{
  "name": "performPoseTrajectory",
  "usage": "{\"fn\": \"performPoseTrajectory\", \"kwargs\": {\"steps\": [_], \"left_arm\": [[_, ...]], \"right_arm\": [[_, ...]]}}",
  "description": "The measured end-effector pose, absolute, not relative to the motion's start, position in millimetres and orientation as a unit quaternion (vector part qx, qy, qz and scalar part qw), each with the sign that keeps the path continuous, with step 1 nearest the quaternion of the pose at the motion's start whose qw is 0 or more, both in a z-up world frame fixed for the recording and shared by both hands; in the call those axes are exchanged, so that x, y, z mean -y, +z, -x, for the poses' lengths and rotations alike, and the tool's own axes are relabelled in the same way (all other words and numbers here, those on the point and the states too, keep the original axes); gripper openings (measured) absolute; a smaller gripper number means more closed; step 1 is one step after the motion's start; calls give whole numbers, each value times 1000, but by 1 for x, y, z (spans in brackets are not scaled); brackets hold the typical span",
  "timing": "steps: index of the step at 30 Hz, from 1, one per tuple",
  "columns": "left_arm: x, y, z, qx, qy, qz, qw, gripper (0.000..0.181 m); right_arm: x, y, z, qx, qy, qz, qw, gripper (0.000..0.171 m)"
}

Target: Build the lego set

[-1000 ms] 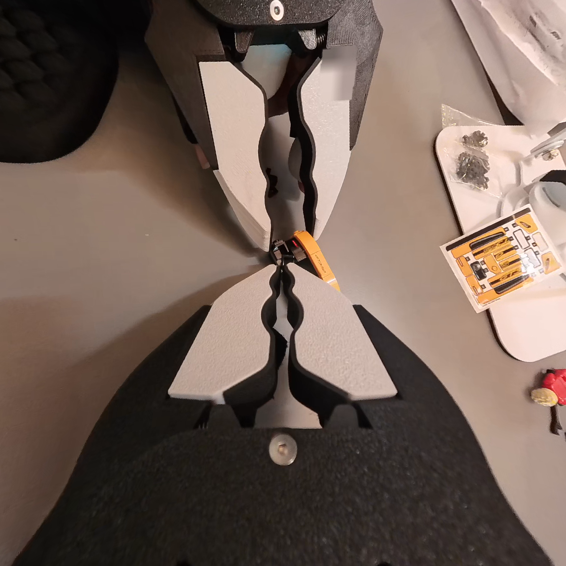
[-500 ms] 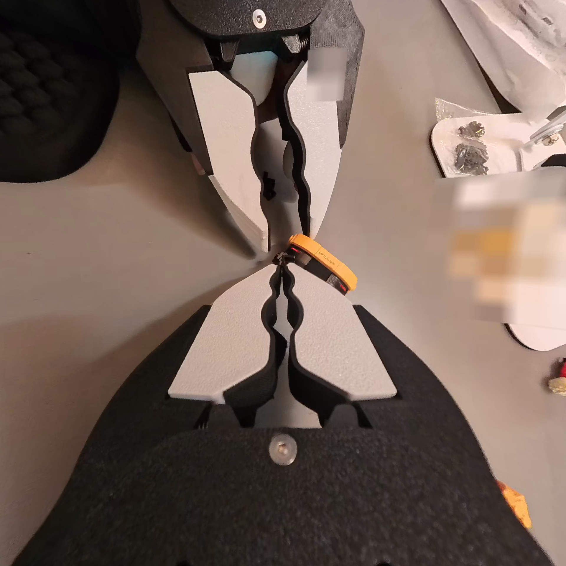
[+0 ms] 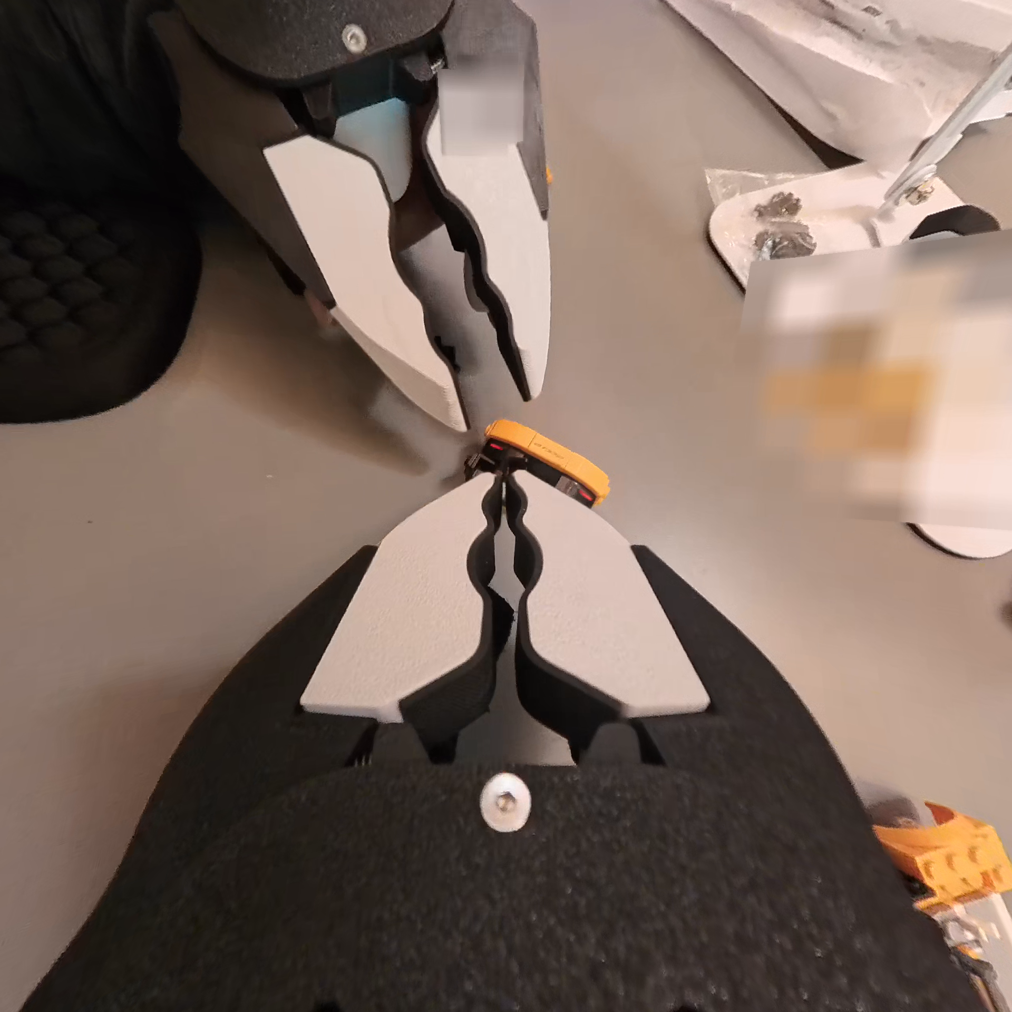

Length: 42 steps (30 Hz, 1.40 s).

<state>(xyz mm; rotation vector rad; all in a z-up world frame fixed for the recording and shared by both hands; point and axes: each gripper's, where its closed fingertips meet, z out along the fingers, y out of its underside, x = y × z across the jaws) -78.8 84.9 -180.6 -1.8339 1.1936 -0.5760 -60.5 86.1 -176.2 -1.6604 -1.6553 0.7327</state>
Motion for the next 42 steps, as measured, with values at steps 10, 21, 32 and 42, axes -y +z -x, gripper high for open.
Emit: {"fn": "performPoseTrajectory", "kwargs": {"steps": [10, 21, 32, 42], "left_arm": [[-82, -149, 68, -474, -234, 692, 491, 16], [-79, -141, 60, -533, -124, 637, 543, 14], [-75, -138, 58, -518, -170, 638, 543, 10], [-40, -100, 62, -400, -550, 580, 447, 10]], "right_arm": [[-83, -149, 63, 581, 375, 633, 348, 1], [-73, -135, 65, 526, 477, 640, 294, 1], [-65, -130, 65, 512, 519, 635, 257, 2], [-51, -109, 59, 624, 456, 511, 376, 10]]}}
